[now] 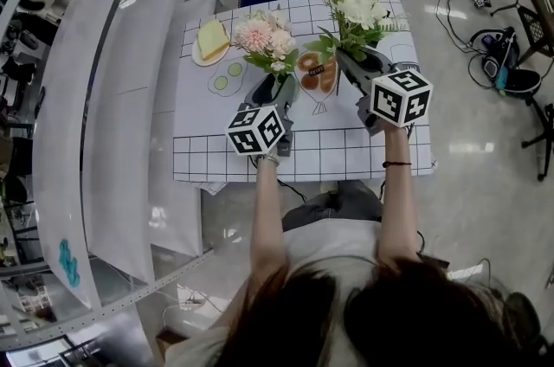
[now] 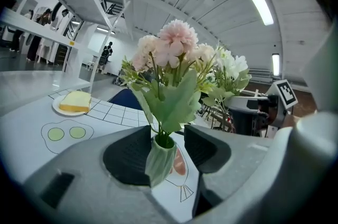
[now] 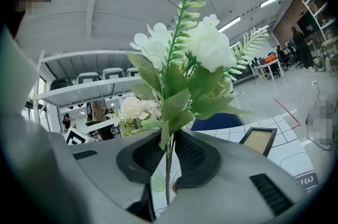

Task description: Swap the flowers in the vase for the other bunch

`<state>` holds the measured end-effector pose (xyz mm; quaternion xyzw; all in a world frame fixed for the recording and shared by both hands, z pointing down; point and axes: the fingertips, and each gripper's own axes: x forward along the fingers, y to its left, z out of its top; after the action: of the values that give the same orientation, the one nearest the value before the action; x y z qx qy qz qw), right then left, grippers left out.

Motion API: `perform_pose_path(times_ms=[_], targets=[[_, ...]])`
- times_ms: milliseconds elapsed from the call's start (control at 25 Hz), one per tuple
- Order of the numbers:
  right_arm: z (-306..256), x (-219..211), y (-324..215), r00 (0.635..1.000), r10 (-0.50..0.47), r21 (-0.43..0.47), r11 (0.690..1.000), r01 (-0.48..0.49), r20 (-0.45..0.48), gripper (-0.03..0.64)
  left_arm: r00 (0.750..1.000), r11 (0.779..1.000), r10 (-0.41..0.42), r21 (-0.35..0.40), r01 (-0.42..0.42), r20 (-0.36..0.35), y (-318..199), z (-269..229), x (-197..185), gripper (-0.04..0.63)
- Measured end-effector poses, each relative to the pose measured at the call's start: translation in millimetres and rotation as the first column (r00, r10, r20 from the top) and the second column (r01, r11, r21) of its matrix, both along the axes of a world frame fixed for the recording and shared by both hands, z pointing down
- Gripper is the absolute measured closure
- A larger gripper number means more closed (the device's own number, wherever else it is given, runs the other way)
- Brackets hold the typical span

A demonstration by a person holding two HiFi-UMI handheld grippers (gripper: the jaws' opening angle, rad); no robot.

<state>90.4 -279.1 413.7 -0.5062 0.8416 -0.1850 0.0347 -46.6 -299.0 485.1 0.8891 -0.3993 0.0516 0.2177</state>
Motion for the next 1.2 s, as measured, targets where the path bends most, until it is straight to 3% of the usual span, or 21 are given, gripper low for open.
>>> perform_pose_path(times_ms=[800,1200], targets=[[10.0,6.9,-3.2,1.0,0.01,-0.016,1.0,-0.01,0.0,0.563,1.0,1.0,-0.002,0.015,0.002,0.013,-13.1,9.8,4.8,0.408],[10.7,12.2,0.1,1.0,0.013,-0.017,1.0,-0.013,0.001,0.563,0.999,0.998,-0.043,0.051,0.042,0.015,-15.2,5.6,2.4,0.425]])
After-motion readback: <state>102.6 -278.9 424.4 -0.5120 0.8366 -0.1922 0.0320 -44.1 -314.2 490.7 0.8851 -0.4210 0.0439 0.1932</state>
